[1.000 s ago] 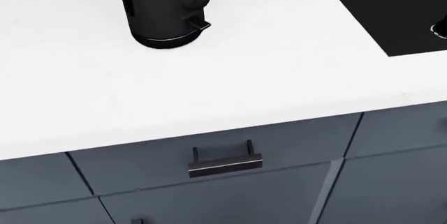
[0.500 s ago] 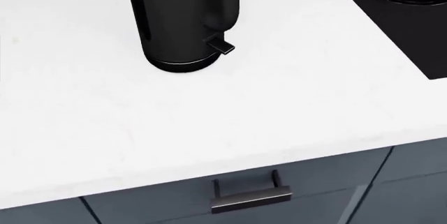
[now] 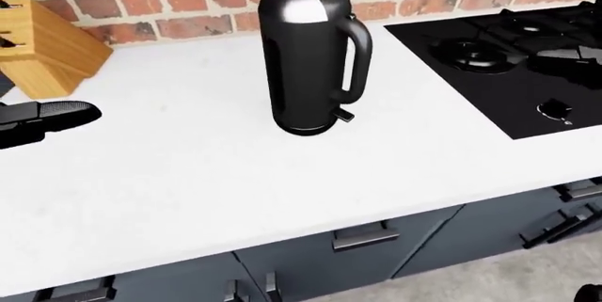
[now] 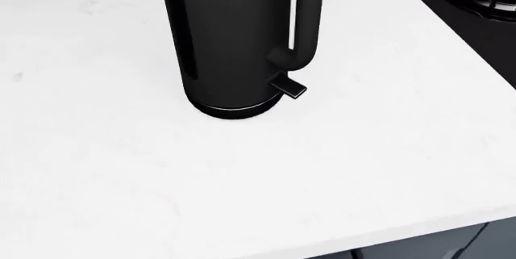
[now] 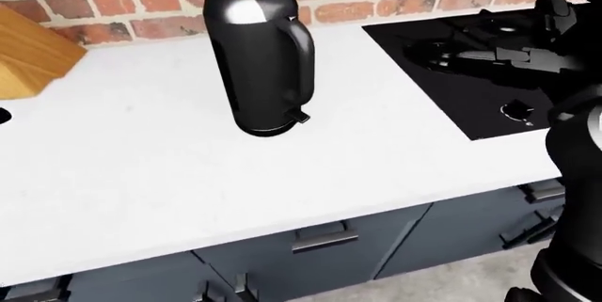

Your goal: Press the button to open the lid of the electric kettle.

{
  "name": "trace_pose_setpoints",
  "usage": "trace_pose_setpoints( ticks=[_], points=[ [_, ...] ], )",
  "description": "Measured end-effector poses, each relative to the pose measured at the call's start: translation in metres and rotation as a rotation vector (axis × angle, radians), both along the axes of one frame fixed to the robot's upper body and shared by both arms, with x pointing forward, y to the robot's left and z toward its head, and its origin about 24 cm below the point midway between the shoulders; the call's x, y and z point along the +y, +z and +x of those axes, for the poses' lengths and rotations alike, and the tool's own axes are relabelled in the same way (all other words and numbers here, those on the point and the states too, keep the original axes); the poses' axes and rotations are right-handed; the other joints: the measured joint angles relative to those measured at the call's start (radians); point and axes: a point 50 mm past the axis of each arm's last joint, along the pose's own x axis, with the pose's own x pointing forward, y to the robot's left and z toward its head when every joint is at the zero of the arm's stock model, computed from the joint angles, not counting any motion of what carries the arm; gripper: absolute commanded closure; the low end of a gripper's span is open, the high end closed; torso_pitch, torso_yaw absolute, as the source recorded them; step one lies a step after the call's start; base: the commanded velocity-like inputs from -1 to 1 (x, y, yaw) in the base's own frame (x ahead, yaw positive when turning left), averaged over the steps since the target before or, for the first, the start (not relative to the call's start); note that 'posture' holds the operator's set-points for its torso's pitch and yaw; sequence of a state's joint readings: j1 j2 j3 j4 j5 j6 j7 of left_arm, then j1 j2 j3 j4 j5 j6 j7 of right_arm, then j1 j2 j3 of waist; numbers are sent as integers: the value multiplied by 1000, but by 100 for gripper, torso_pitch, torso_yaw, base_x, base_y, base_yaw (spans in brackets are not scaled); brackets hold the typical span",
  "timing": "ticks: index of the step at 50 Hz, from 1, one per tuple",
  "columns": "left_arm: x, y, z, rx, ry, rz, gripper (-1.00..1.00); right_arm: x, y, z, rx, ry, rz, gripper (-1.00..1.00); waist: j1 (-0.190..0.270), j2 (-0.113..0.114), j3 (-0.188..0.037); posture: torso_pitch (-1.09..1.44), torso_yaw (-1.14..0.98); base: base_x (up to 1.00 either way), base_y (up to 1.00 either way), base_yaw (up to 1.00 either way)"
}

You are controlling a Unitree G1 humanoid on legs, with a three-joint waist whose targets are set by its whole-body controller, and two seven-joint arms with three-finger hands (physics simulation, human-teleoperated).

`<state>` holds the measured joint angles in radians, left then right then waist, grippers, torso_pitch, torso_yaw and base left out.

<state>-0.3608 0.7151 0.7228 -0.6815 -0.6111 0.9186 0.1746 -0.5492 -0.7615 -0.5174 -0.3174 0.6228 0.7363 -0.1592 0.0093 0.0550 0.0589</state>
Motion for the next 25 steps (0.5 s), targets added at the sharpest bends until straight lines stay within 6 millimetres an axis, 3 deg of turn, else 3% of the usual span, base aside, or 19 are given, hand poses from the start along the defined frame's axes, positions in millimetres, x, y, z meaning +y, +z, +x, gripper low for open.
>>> trace_pose_setpoints(
  ticks=[5, 9, 11, 13, 17, 20, 22, 25],
  points=[
    [-2, 3, -1, -13, -2, 14, -100, -3, 4, -3, -13, -12, 0, -100, 0, -44, -5, 0, 0, 13, 13, 0],
    [-3, 7, -2, -30, -4, 23, -100, -4, 11, -6, -47, -22, -9, -100, 3, -100, -8, 0, 0, 13, 10, 0],
    [-5, 5, -1, -24, -17, 18, -100, -6, 10, -7, -47, -33, -3, -100, -9, -83, -2, 0, 0, 13, 3, 0],
    [-7, 2, 1, -4, -36, 19, -100, -10, 6, -5, -24, -49, 13, -100, -18, -80, 2, 0, 0, 14, 0, 0],
    [-7, 4, 2, -9, -36, 21, -100, -11, 6, -4, -19, -61, 15, -100, -16, -59, -21, 0, 0, 9, 0, 0],
    [-5, 10, -3, -46, -11, 39, -100, -7, 13, -7, -60, -47, 2, -100, -26, -28, 0, 0, 0, 0, 0, 0],
    [-4, 6, -2, -36, 0, 31, -100, -6, 8, -4, -45, -35, 13, -100, -22, -43, 20, 0, 0, 0, 0, 0],
    [-2, 3, 2, -11, 2, 10, -100, -5, 3, 0, -10, -22, 27, -100, -16, -57, 22, 0, 0, 0, 0, 0]
  ],
)
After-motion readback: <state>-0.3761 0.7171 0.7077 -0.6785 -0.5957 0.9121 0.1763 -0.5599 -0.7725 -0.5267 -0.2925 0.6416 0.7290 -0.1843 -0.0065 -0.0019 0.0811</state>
